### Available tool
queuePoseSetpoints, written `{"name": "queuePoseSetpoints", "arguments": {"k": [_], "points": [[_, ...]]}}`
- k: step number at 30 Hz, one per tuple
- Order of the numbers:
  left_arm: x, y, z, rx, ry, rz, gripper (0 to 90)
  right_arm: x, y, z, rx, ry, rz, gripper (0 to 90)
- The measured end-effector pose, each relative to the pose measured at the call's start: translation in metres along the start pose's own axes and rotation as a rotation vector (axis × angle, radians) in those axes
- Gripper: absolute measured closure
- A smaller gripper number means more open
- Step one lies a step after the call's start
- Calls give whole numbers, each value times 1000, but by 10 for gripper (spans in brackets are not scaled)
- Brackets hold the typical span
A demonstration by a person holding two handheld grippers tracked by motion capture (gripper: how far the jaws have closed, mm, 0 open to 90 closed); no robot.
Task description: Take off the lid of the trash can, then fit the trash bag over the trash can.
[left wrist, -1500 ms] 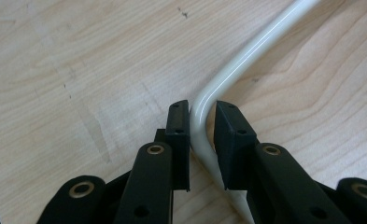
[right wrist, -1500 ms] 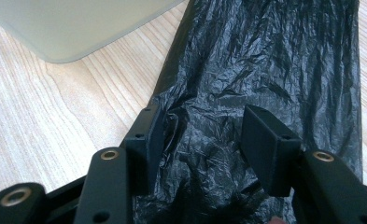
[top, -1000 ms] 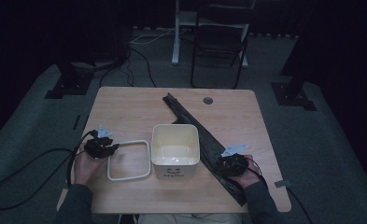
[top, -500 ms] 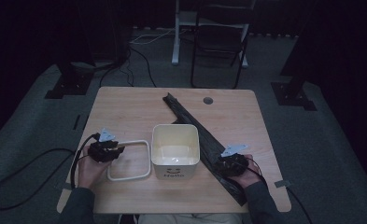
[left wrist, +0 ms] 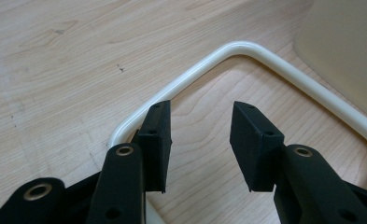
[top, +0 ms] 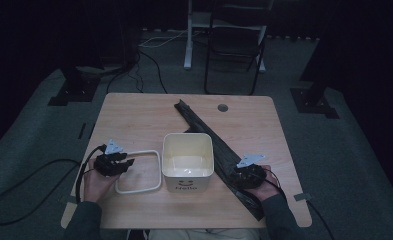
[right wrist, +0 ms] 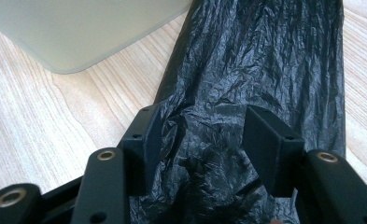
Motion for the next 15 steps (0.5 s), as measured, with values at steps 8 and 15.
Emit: {"name": "queuePoseSetpoints", "arguments": {"k": [8,15], "points": [[8,2,1,2,23,-25,572,-1,0,1,-5,0,-3,461],[13,5,2,4,33,-40,558,0,0,2,-5,13,-9,409]]}}
Point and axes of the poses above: each handheld gripper's, and its own axes: y roughly forward along the jaws, z roughly out of its top, x roughly to its right, the point moved 8 cm from there along y, roughly forward along the jaws, and after that the axes turned 9 degrees about -y, right-handed, at the moved point
